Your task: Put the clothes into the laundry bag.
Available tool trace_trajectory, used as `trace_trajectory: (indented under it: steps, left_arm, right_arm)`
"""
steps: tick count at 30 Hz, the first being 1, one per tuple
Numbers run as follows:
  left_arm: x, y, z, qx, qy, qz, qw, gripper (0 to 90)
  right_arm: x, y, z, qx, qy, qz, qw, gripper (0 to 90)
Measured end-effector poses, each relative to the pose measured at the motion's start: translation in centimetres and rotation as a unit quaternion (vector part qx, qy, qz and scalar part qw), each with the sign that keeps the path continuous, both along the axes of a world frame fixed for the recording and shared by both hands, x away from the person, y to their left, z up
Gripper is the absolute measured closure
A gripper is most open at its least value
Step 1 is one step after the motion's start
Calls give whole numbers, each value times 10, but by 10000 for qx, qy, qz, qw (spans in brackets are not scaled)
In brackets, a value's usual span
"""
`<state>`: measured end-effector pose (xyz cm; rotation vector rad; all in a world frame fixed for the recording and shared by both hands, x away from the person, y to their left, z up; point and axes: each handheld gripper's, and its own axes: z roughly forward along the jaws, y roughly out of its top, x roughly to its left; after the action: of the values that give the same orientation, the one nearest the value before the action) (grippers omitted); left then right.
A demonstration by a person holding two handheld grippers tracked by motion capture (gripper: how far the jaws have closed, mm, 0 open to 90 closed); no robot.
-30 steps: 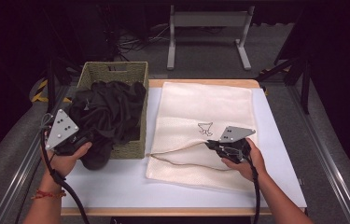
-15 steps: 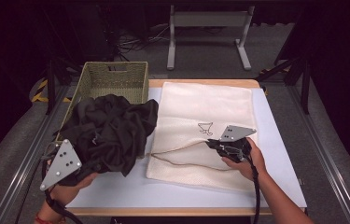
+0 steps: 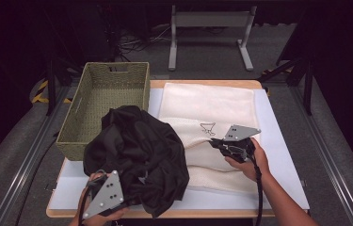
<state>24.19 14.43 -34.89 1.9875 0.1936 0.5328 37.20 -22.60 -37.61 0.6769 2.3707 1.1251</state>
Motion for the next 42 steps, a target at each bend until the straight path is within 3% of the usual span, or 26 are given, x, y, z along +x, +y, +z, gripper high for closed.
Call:
trace_trajectory:
  steps: [3,7,10,12,16,17,20,22,25,26,27,28,31,35,40,42]
  left_arm:
    - [-1,-14,-8,100,194,-234,9995,684]
    - [-2,-32,-15,275,276,-392,9985,685]
    - [1,-57,-22,414,481,-628,9960,685]
    - [2,-65,-25,468,493,-726,9950,685]
    - [12,-97,-36,740,660,-783,9920,684]
    - [17,-110,-41,803,739,-691,9916,683]
    - [31,-128,-48,904,816,-470,9914,681]
    - [41,-137,-51,1006,768,-226,9917,681]
    - [50,-142,-53,1009,819,-29,9915,681]
    - [57,-147,-54,983,749,204,9921,681]
    - [57,-147,-54,983,749,204,9921,681]
    - [60,-149,-54,1042,638,284,9921,681]
    - [71,-156,-55,1077,563,586,9908,681]
    - [82,-159,-55,890,594,875,9904,680]
    - [92,-169,-56,836,487,1265,9872,679]
    - [98,-175,-58,810,600,1449,9843,679]
  right_arm:
    - [1,1,1,-12,-21,-59,10000,876]
    - [2,2,3,32,-56,-113,9999,878]
    - [2,2,5,94,-65,-141,9998,878]
    - [2,2,6,139,-77,-153,9998,878]
    - [0,0,11,242,-116,-152,9995,878]
    - [-1,-1,14,308,-121,-138,9994,878]
    - [-4,-2,18,363,-158,-125,9991,879]
    - [-6,-4,22,398,-191,-124,9989,879]
    - [-9,-6,26,457,-218,-127,9986,879]
    - [-10,-7,27,456,-231,-121,9986,879]
    - [-10,-7,27,456,-231,-121,9986,879]
    - [-11,-7,28,475,-252,-122,9985,879]
    - [-15,-7,33,543,-269,-89,9981,880]
    - [-20,-5,38,597,-310,-7,9977,881]
    - [-26,-4,46,712,-337,55,9969,883]
    - [-27,-5,47,731,-354,53,9967,883]
